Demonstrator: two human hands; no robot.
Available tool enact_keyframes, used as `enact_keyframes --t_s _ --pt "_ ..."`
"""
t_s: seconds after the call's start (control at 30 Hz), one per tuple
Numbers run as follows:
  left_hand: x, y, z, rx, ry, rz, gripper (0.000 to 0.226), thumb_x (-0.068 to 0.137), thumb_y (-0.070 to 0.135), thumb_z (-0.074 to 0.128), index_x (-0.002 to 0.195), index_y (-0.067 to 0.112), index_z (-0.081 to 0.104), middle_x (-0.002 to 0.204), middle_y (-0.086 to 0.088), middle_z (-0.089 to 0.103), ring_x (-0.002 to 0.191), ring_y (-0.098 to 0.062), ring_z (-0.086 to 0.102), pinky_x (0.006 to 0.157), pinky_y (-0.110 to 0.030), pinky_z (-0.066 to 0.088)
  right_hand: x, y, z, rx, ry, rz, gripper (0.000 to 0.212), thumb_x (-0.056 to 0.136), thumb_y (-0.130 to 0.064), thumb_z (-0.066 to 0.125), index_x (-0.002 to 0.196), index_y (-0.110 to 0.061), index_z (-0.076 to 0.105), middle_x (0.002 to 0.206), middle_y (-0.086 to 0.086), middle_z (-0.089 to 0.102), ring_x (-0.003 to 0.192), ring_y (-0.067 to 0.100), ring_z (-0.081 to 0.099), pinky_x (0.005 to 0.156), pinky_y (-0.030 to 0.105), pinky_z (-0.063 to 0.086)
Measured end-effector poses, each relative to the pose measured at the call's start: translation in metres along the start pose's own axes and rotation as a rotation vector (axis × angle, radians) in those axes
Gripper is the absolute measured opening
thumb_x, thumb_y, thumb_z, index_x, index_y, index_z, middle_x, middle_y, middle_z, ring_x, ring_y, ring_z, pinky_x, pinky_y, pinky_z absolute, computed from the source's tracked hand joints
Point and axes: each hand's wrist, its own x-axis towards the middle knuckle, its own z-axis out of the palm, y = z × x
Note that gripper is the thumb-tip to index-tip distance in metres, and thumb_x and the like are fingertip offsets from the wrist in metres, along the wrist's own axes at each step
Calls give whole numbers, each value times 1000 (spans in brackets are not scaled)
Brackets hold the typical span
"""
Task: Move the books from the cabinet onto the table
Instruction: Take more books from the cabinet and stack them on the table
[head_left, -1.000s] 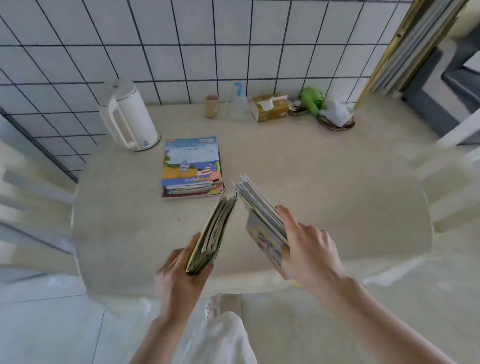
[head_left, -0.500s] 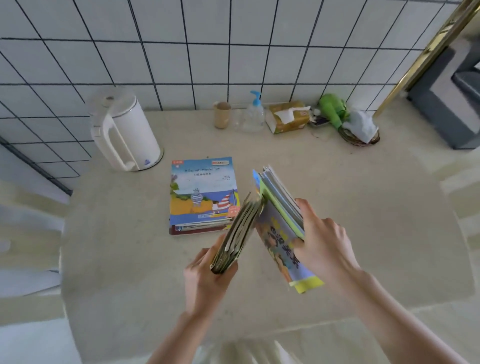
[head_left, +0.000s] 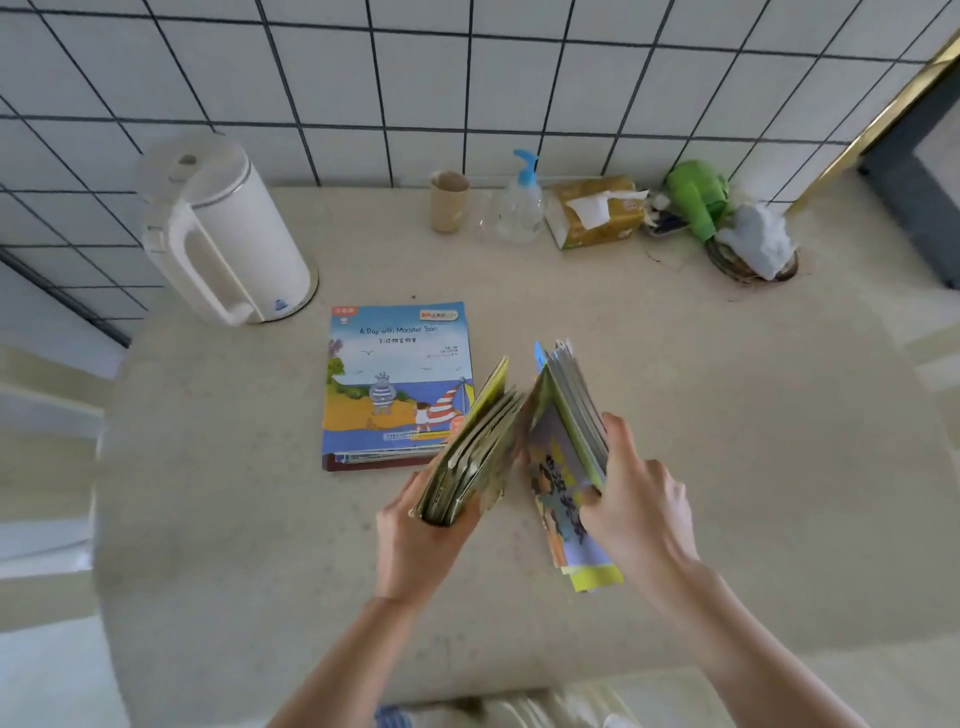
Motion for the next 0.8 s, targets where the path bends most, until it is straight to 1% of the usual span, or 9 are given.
enact_keyframes --t_s 0.07,0.13,0.2,0.3,0.43,0.5,0.6,0.7,0.8 --pt "3 -4 -4 20 -40 -58 33 64 24 82 96 23 73 73 11 70 62 14 59 58 -12 48 -1 -2 7 5 11 -9 65 82 -16 56 137 -26 23 76 6 56 84 39 62 63 35 40" --pt "0 -10 -12 35 -86 -105 31 62 27 81 91 29 71 71 11 70 62 4 63 57 -17 51 -5 -5 13 4 2 -21 64 82 -16 54 137 -25 22 88 9 66 87 39 64 65 37 44" --pt "-4 -20 -21 47 -123 -135 30 62 19 83 83 35 67 68 15 70 60 1 63 55 -19 50 -10 -8 19 -1 -7 -35 66 83 -18 52 140 -23 19 100 10 68 92 38 65 71 38 48" --pt "-10 -30 -33 51 -148 -220 26 64 19 83 75 37 67 70 17 70 59 -11 67 51 -24 52 -14 -13 26 -7 -5 -60 68 82 -18 52 142 -21 19 104 11 68 94 38 65 74 39 49" --pt "-19 -36 -41 -38 -150 -256 30 64 31 78 80 54 68 78 16 74 73 -11 72 64 -33 59 -14 -16 30 -18 -18 -84 71 83 -17 52 144 -19 17 104 11 67 93 38 64 72 38 48" --pt "-20 -38 -44 -104 -141 -276 31 65 33 78 86 53 69 82 10 76 80 -16 73 68 -41 60 -13 -17 30 -24 -22 -85 70 83 -16 51 143 -18 16 104 12 67 94 39 64 71 38 47" --pt "-16 -31 -46 -190 -123 -323 38 66 27 79 89 55 70 86 15 76 82 -11 73 70 -36 61 -13 -16 30 -23 -13 -97 67 84 -16 51 141 -18 18 102 12 67 93 40 64 70 38 46" --pt "-4 -21 -48 -239 -129 -404 25 62 26 78 77 46 75 79 11 76 76 -16 73 65 -39 61 -12 -14 27 -29 -30 -96 65 84 -14 51 140 -18 19 98 12 67 91 40 64 65 36 39" --pt "9 -4 -55 -346 -181 -405 28 61 17 76 88 27 76 88 3 77 82 -18 74 64 -29 59 -13 -13 22 -25 -49 -96 67 84 -14 53 141 -19 20 95 11 66 91 39 63 64 34 38"
